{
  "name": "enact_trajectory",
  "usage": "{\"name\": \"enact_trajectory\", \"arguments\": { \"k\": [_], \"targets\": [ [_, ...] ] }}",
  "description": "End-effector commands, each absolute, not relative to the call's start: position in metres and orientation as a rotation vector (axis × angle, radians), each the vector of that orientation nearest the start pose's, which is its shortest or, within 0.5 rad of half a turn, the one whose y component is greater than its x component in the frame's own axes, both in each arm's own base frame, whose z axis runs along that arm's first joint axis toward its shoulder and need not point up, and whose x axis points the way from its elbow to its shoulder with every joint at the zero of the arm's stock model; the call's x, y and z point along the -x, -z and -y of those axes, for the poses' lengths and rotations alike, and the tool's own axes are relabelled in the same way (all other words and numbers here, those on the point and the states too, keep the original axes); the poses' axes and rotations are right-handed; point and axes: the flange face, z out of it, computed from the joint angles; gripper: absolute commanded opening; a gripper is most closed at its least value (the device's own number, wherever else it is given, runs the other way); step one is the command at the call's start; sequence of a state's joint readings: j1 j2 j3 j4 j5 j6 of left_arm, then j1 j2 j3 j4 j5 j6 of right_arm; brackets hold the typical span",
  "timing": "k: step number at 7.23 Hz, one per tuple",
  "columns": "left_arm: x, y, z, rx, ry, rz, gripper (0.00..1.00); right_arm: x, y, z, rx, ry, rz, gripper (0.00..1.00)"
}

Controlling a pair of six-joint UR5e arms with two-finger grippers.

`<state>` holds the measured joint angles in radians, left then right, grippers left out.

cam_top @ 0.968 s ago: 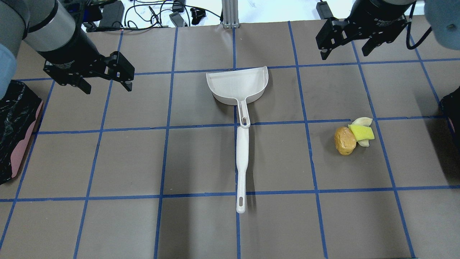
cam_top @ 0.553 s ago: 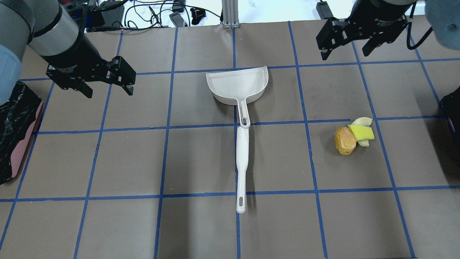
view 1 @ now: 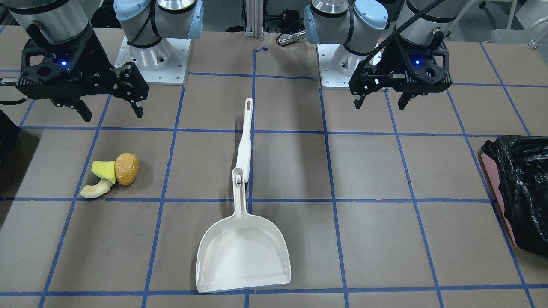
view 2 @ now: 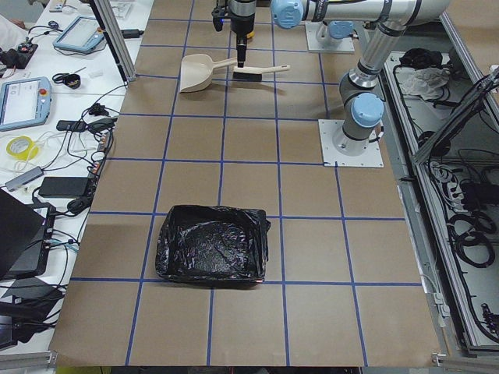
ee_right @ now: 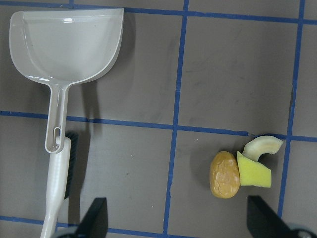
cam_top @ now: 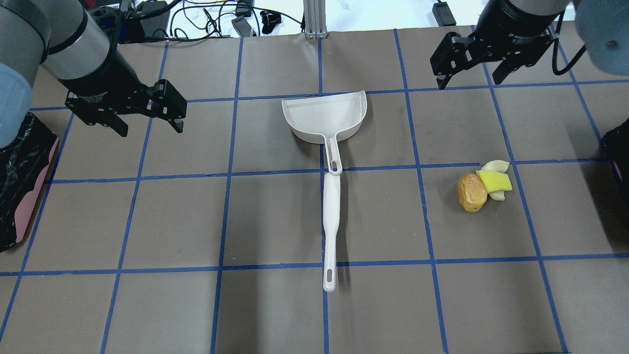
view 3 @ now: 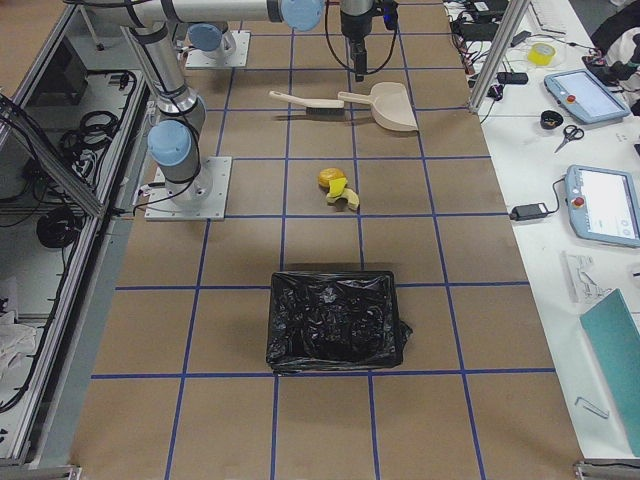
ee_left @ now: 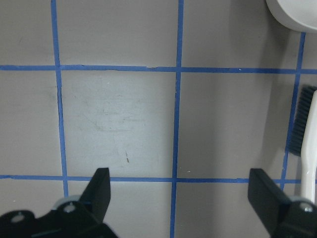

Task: Sweep and dump trash in nearest bin
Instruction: 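Reach the right gripper to the dustpan handle while the left reaches the brush handle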

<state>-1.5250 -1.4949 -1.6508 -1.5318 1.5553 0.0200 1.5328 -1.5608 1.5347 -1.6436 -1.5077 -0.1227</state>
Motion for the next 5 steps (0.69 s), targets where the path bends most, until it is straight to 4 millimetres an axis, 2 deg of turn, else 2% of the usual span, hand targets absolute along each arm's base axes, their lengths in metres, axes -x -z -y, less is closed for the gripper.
{"name": "enact_trajectory", "arguments": {
  "k": [1, 2, 3, 5],
  "targets": [
    [0.144, -0.449, 0.456, -0.015, -0.075, -3.185, 1.00, -0.123, -0.463, 0.535, 0.137, 0.025, -3.074, 1.00],
    [0.175, -0.425, 0.440, -0.038, -0.145, -3.173, 1.00, -0.146, -0.433, 0.548, 0.177, -0.053, -3.068, 1.00],
    [0.203, -0.411, 0.427, -0.083, -0.179, -3.165, 1.00, -0.179, -0.409, 0.557, 0.223, -0.110, -3.073, 1.00],
    [0.244, -0.390, 0.399, -0.143, -0.183, -3.156, 1.00, -0.209, -0.374, 0.563, 0.187, -0.211, -3.069, 1.00]
  ]
}}
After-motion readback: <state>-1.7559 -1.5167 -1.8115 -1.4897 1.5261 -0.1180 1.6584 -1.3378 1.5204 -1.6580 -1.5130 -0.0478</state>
